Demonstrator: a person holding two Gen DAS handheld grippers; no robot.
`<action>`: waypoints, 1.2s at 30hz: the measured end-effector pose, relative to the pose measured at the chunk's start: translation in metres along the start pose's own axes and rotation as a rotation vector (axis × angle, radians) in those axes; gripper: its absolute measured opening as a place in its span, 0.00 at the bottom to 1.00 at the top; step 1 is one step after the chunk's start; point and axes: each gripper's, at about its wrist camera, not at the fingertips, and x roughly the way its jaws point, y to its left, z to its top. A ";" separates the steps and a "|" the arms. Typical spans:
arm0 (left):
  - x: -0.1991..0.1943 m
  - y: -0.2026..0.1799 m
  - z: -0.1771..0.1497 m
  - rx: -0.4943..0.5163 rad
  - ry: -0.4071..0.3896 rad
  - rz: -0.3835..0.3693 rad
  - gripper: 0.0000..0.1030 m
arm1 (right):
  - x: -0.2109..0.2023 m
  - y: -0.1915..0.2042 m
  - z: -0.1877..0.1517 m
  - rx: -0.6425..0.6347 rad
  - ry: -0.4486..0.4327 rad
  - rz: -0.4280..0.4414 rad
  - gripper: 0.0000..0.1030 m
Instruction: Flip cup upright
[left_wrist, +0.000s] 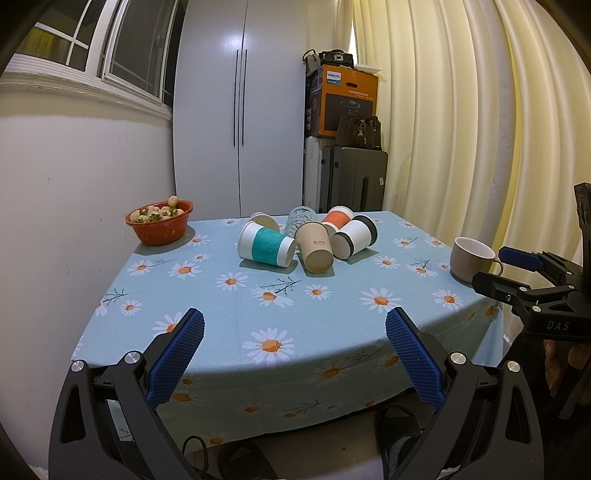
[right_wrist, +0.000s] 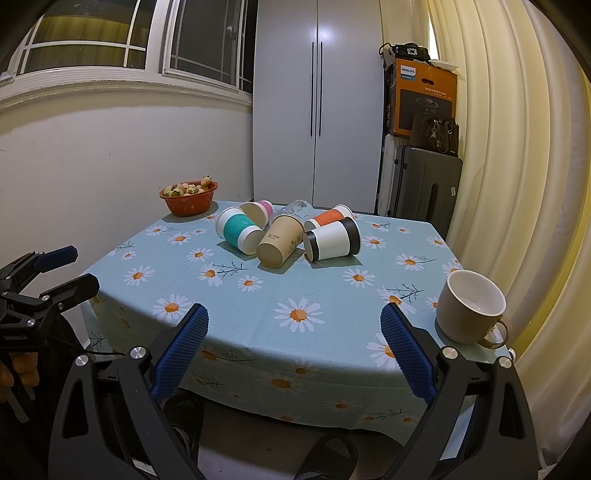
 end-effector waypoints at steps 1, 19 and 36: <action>0.000 0.000 0.000 0.000 0.000 0.000 0.94 | 0.000 0.000 0.000 0.000 0.000 0.000 0.91; 0.000 0.000 0.000 0.001 -0.001 -0.001 0.94 | 0.000 0.000 0.000 -0.001 0.002 0.000 0.91; 0.001 -0.006 0.002 -0.014 -0.005 -0.002 0.94 | 0.001 0.002 -0.002 -0.007 0.009 0.004 0.91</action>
